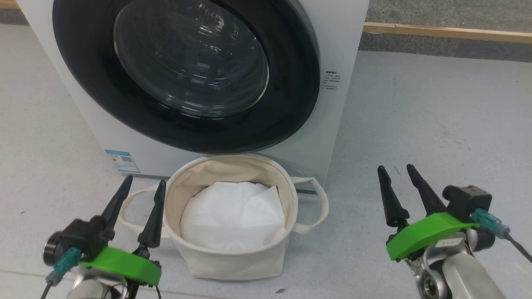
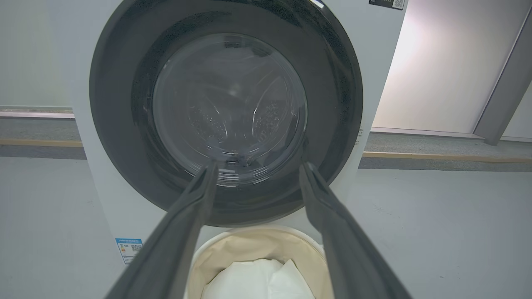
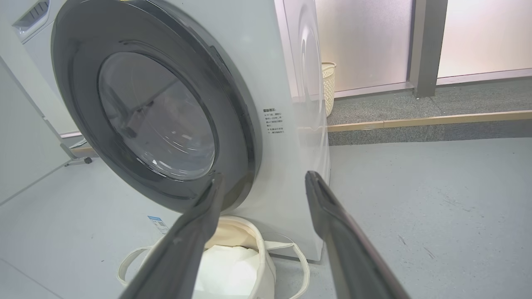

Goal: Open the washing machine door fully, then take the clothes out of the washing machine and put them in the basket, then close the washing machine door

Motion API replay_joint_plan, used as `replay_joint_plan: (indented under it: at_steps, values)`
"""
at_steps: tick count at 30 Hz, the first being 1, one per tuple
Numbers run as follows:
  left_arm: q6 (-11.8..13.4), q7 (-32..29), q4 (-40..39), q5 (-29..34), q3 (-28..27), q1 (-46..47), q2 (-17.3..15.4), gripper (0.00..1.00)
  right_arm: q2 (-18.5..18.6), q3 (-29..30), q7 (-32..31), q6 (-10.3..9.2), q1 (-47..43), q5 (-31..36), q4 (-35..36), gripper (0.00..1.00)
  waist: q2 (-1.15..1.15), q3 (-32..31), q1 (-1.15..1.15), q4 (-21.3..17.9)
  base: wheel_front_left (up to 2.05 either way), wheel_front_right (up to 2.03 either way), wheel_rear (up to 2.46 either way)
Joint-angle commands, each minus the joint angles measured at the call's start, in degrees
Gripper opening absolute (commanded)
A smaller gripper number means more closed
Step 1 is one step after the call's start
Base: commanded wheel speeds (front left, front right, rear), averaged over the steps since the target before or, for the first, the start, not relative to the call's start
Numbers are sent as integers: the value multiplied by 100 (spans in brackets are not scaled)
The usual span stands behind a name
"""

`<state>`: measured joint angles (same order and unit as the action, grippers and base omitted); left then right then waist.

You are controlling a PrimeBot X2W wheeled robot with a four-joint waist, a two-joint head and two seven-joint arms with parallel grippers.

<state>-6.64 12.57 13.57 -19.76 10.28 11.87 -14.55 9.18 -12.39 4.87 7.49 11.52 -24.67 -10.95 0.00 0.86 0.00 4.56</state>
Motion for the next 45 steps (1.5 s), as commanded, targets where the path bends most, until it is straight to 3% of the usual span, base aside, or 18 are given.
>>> replay_joint_plan:
  at_steps: [1,10,37,45]
  values:
    - [-27,99,-222,212,-170,363,-210,100,59,-138,76,0,316,201,244,100,0,8,0,10,0,0,0]
    - [-46,242,-270,779,-111,462,-297,100,83,-237,131,0,383,726,327,100,0,32,0,52,0,0,0]
    - [-77,242,-269,552,-304,473,-250,100,-29,-48,60,0,392,632,196,100,0,212,0,81,0,0,0]
    - [-81,242,-435,400,-538,428,-414,100,-37,80,134,0,668,500,-29,100,0,543,0,142,0,0,0]
